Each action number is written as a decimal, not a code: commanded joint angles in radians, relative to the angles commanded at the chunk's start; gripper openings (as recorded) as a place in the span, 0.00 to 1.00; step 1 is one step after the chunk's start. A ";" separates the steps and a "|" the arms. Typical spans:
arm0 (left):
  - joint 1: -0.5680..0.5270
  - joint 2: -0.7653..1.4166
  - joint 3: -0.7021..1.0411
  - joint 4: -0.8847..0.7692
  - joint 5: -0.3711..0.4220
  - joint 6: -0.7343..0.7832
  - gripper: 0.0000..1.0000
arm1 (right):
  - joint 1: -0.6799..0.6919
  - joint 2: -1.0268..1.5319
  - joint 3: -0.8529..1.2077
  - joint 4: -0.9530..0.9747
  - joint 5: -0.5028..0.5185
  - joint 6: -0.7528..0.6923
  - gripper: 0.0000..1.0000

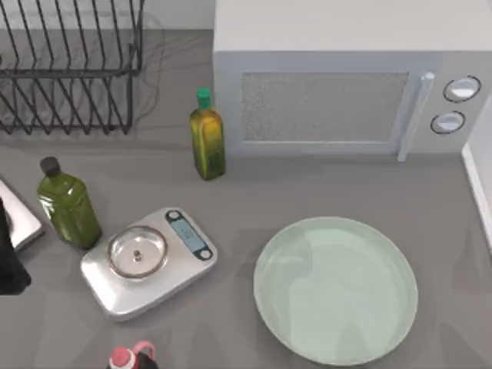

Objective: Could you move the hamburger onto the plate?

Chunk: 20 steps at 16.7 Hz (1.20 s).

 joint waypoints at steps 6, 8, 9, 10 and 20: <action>0.000 0.000 0.000 0.000 0.000 0.000 1.00 | 0.004 0.109 0.079 -0.099 0.000 -0.103 1.00; 0.000 0.000 0.000 0.000 0.000 0.000 1.00 | 0.008 0.228 0.152 -0.193 0.000 -0.201 1.00; 0.000 0.000 0.000 0.000 0.000 0.000 1.00 | 0.011 0.303 0.193 -0.248 -0.001 -0.257 1.00; 0.000 0.000 0.000 0.000 0.000 0.000 1.00 | 0.013 0.387 0.236 -0.307 -0.001 -0.316 1.00; 0.000 0.000 0.000 0.000 0.000 0.000 1.00 | 0.036 1.171 0.646 -0.872 -0.002 -0.885 1.00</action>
